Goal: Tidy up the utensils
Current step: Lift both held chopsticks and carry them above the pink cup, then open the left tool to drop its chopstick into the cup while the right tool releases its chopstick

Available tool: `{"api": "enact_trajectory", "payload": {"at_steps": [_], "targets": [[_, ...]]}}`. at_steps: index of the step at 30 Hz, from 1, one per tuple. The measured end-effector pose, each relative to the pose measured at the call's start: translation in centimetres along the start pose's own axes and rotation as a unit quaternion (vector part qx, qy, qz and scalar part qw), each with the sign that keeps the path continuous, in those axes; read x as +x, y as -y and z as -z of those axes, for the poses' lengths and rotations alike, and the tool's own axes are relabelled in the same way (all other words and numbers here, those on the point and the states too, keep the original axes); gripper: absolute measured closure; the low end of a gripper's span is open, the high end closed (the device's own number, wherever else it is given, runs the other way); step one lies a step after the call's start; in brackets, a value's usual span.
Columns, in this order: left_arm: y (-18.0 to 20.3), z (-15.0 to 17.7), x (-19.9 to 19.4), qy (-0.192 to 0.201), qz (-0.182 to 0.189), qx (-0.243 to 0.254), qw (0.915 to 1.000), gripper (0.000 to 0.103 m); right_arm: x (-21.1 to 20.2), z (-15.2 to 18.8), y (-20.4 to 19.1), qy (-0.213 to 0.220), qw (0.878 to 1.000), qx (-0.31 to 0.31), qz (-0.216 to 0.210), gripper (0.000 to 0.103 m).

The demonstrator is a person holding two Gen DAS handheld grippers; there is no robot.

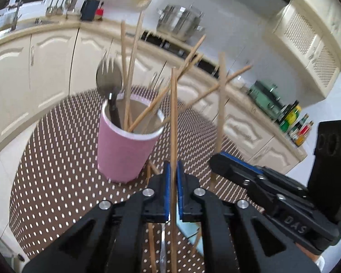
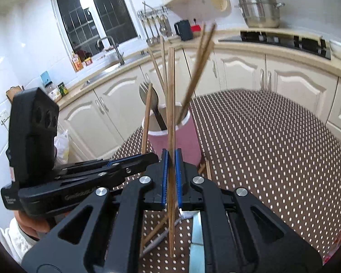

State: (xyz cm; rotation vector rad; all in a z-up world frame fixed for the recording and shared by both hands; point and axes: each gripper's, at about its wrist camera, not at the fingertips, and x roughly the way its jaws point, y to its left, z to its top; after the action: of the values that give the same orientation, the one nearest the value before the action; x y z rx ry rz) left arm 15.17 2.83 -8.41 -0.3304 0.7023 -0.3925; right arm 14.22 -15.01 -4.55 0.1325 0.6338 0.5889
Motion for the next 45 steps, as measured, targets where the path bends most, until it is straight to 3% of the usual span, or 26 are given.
{"api": "enact_trajectory", "payload": {"at_steps": [5, 11, 16, 23, 28, 35, 41, 42, 44, 45], "targets": [[0.9, -1.9, -2.8, 0.081, 0.012, 0.026, 0.9963, 0.098, -0.2, -2.8, -1.2, 0.038, 0.999, -0.012, -0.006, 0.096], [2.2, -5.3, -5.2, 0.203, -0.003, 0.064, 0.9772, 0.098, -0.8, -6.2, -2.2, 0.106, 0.994, -0.015, 0.005, 0.096], [1.8, -7.4, -5.4, 0.255, -0.004, 0.059, 0.9652, 0.098, -1.0, -8.1, -3.2, 0.155, 0.988, -0.023, 0.016, 0.096], [1.9, -7.9, -3.5, 0.324, -0.046, 0.087, 0.9409, 0.098, -0.5, -8.9, -3.2, 0.206, 0.978, -0.021, 0.036, 0.096], [1.4, -7.5, -1.8, 0.316, -0.069, 0.101, 0.9409, 0.098, 0.2, -8.4, -2.9, 0.235, 0.970, -0.022, 0.050, 0.096], [-0.1, -5.6, 0.1, 0.269, -0.097, 0.117, 0.9511, 0.098, 2.0, -7.5, -2.6, 0.231, 0.971, -0.026, 0.059, 0.096], [-1.5, -4.6, 0.3, 0.236, -0.084, 0.102, 0.9628, 0.096, 2.7, -6.7, -2.9, 0.222, 0.973, -0.035, 0.061, 0.096], [-1.7, -4.6, 0.2, 0.230, -0.085, 0.096, 0.9647, 0.094, 2.7, -6.7, -2.9, 0.220, 0.973, -0.035, 0.061, 0.096], [-2.0, -4.6, -0.1, 0.229, -0.083, 0.085, 0.9661, 0.072, 2.7, -6.4, -2.9, 0.216, 0.974, -0.034, 0.061, 0.096], [-2.2, -4.6, -0.5, 0.235, -0.080, 0.076, 0.9658, 0.070, 2.6, -6.3, -2.9, 0.216, 0.974, -0.034, 0.061, 0.096]]}}
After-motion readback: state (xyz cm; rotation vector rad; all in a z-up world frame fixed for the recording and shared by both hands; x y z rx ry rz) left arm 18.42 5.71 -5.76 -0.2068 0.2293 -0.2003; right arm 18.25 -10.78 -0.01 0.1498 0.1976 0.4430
